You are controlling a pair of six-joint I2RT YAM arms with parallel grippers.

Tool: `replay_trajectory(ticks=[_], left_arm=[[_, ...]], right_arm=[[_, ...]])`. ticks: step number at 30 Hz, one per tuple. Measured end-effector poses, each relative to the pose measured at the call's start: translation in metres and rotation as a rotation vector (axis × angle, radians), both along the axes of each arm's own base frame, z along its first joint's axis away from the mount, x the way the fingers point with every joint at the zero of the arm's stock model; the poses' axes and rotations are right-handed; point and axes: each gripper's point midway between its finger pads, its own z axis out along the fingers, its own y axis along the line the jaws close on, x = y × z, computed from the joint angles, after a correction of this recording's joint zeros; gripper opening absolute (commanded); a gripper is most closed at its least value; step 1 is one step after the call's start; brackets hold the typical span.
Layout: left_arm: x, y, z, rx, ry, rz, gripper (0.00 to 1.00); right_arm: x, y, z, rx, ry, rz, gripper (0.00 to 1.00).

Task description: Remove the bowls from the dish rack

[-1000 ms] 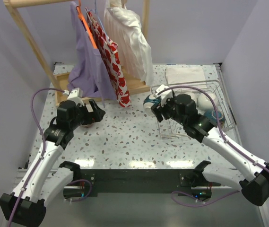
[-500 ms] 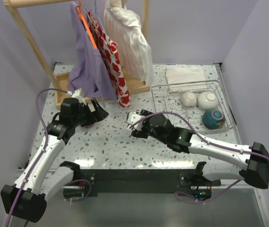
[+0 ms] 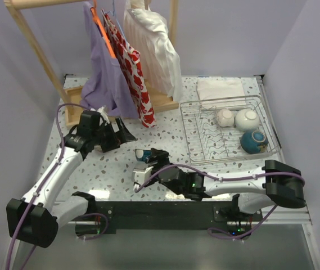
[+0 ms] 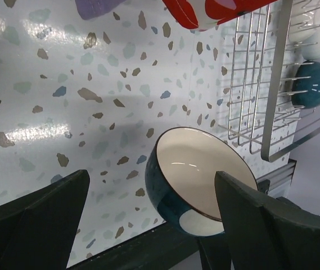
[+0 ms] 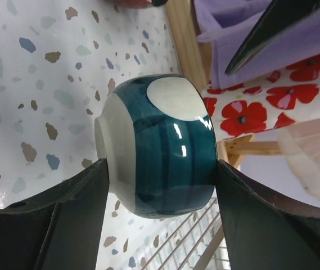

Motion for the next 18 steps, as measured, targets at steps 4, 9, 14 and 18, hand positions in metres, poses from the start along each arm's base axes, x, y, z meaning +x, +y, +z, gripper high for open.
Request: replay_trajectory(ticks=[4,9,14,18], left_arm=[[-0.005,-0.007,-0.005,-0.011,0.054,-0.033,0.96],[-0.011,-0.013,-0.006,-0.022,0.084,-0.063,0.90],[-0.018,-0.020,-0.009,-0.029,0.108,-0.094,0.86],[-0.022,-0.026,-0.012,-0.034,0.134,-0.110,0.84]], right_arm=[[-0.005,0.010,0.002,-0.021,-0.084,0.027,0.00],[-0.009,0.018,-0.003,-0.068,-0.179,0.045,0.00],[-0.009,0.018,-0.011,-0.110,-0.245,0.050,0.00],[-0.007,0.019,-0.005,-0.111,-0.288,0.041,0.00]])
